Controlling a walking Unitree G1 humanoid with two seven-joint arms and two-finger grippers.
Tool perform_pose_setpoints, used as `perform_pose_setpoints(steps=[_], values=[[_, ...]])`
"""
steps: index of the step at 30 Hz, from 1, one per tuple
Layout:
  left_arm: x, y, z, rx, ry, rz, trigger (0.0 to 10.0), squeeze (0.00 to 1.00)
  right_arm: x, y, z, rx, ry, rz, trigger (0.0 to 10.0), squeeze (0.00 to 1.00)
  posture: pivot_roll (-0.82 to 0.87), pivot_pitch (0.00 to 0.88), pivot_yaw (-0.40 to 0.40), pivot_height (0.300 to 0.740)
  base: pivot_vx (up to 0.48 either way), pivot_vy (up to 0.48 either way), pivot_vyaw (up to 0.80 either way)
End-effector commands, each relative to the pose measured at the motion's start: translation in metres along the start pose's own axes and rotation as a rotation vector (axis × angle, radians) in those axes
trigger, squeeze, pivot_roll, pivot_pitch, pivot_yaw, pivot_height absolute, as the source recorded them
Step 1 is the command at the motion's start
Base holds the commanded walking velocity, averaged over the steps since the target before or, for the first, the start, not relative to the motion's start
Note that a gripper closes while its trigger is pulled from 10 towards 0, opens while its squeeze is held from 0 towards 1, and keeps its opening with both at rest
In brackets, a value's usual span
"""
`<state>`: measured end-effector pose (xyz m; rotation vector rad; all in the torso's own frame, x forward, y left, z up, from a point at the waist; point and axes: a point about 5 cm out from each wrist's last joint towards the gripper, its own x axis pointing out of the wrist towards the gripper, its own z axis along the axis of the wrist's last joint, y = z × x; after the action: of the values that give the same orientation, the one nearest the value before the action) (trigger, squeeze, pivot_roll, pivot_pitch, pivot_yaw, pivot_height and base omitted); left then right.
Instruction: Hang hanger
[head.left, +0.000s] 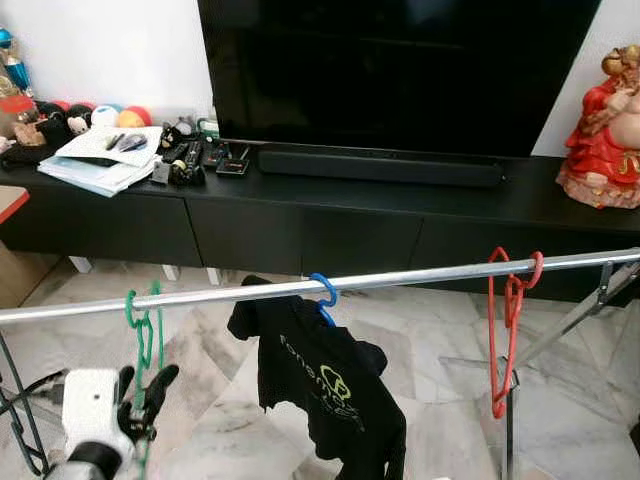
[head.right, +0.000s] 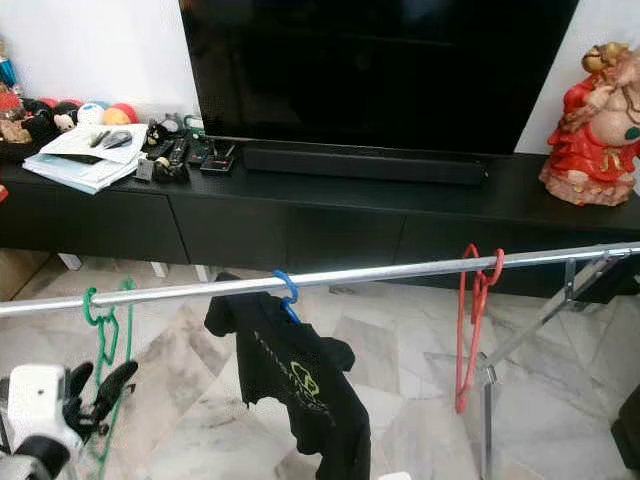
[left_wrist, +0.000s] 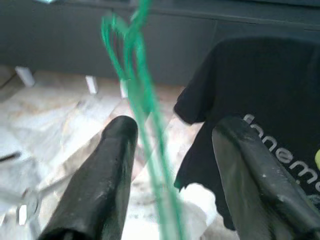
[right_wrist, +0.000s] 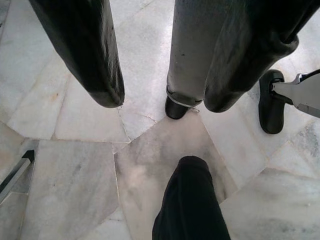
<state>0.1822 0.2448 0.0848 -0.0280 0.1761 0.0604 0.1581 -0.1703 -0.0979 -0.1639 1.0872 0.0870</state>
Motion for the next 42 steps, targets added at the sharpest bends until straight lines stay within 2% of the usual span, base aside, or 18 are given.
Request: perform_pose_setpoints(steps=[1, 2, 5, 9, 10, 11, 12, 13, 14, 16, 17, 22, 24, 25, 29, 33, 36, 42], values=[[-0.006, 0.009, -0.001, -0.011, -0.016, 0.073, 10.0, 1.00, 0.000, -0.001, -0.002, 0.000, 0.006, -0.002, 10.0, 0.00, 0.08, 0.043, -0.002, 0.740, 0.000, 0.000, 0.00], [-0.008, 0.017, -0.005, -0.026, -0.016, 0.153, 10.0, 1.00, 0.000, -0.001, -0.002, 0.001, 0.006, -0.002, 10.0, 0.00, 0.08, 0.043, -0.001, 0.740, 0.000, 0.000, 0.00], [-0.011, 0.031, -0.013, -0.080, -0.017, 0.288, 10.0, 1.00, 0.000, -0.001, -0.002, 0.002, 0.004, -0.003, 10.0, 0.00, 0.08, 0.044, 0.000, 0.740, 0.000, 0.000, 0.00], [-0.011, 0.033, -0.024, -0.075, 0.024, 0.308, 10.0, 1.00, 0.000, 0.000, -0.001, 0.004, 0.003, -0.003, 10.0, 0.00, 0.08, 0.043, 0.002, 0.740, 0.000, 0.000, 0.00], [-0.009, 0.032, -0.033, -0.069, 0.066, 0.298, 10.0, 0.84, 0.000, 0.000, -0.001, 0.004, 0.003, -0.003, 10.0, 0.00, 0.08, 0.043, 0.002, 0.740, 0.000, 0.000, 0.00], [-0.004, 0.027, -0.054, -0.032, 0.173, 0.255, 10.0, 0.00, 0.000, 0.001, -0.001, 0.006, 0.003, -0.004, 10.0, 0.00, 0.08, 0.043, 0.003, 0.740, 0.000, 0.000, 0.00], [-0.002, 0.023, -0.074, 0.019, 0.290, 0.203, 10.0, 0.00, 0.000, 0.001, -0.001, 0.008, 0.004, -0.004, 10.0, 0.00, 0.08, 0.043, 0.003, 0.740, 0.000, 0.000, 0.00], [-0.002, 0.023, -0.074, 0.019, 0.290, 0.203, 10.0, 0.00, 0.000, 0.001, -0.001, 0.008, 0.004, -0.004, 10.0, 0.00, 0.08, 0.043, 0.003, 0.740, 0.000, 0.000, 0.00], [-0.002, 0.020, -0.087, 0.072, 0.370, 0.170, 10.0, 0.00, 0.000, 0.001, -0.002, 0.009, 0.004, -0.004, 10.0, 0.00, 0.08, 0.043, 0.003, 0.740, 0.000, 0.000, 0.00], [-0.001, 0.017, -0.104, 0.222, 0.453, 0.105, 10.0, 0.00, 0.000, 0.001, -0.002, 0.012, 0.004, -0.005, 10.0, 0.00, 0.07, 0.044, 0.001, 0.740, 0.000, 0.000, 0.00], [-0.001, 0.017, -0.113, 0.265, 0.491, 0.081, 10.0, 0.00, 0.000, 0.001, -0.002, 0.016, 0.004, -0.006, 10.0, 0.00, 0.06, 0.045, -0.001, 0.740, 0.000, 0.000, 0.00], [-0.003, 0.030, -0.143, 0.198, 0.652, 0.141, 10.0, 0.00, 0.000, 0.000, -0.003, 0.093, -0.003, -0.030, 10.0, 0.00, 0.06, 0.044, -0.002, 0.740, 0.000, 0.000, 0.00], [-0.006, 0.028, -0.154, 0.201, 0.720, 0.133, 10.0, 0.00, 0.000, 0.000, -0.004, 0.129, -0.001, -0.039, 10.0, 0.00, 0.07, 0.046, -0.002, 0.740, 0.000, 0.000, 0.00], [-0.012, 0.024, -0.165, 0.188, 0.791, 0.141, 10.0, 0.00, -0.001, 0.000, -0.004, 0.138, 0.002, -0.043, 10.0, 0.00, 0.06, 0.044, 0.006, 0.740, 0.000, 0.000, 0.00], [-0.014, 0.015, -0.173, 0.138, 0.834, 0.150, 10.0, 0.00, -0.001, 0.001, -0.005, 0.144, -0.004, -0.042, 10.0, 0.00, 0.01, 0.045, 0.014, 0.740, 0.000, 0.000, 0.00], [0.000, 0.004, -0.169, 0.089, 0.774, 0.126, 10.0, 0.00, -0.001, 0.000, -0.007, 0.144, 0.001, -0.049, 10.0, 0.00, 0.02, 0.042, 0.013, 0.740, 0.000, 0.000, 0.00], [0.008, 0.004, -0.165, 0.080, 0.757, 0.131, 10.0, 0.00, -0.001, -0.001, -0.008, 0.134, 0.012, -0.055, 10.0, 0.00, 0.02, 0.039, 0.012, 0.740, 0.000, 0.000, 0.00], [0.003, 0.009, -0.168, 0.096, 0.785, 0.119, 10.0, 0.00, -0.001, 0.000, -0.008, 0.140, 0.009, -0.058, 10.0, 0.00, 0.01, 0.030, 0.020, 0.740, 0.000, 0.000, 0.00]])
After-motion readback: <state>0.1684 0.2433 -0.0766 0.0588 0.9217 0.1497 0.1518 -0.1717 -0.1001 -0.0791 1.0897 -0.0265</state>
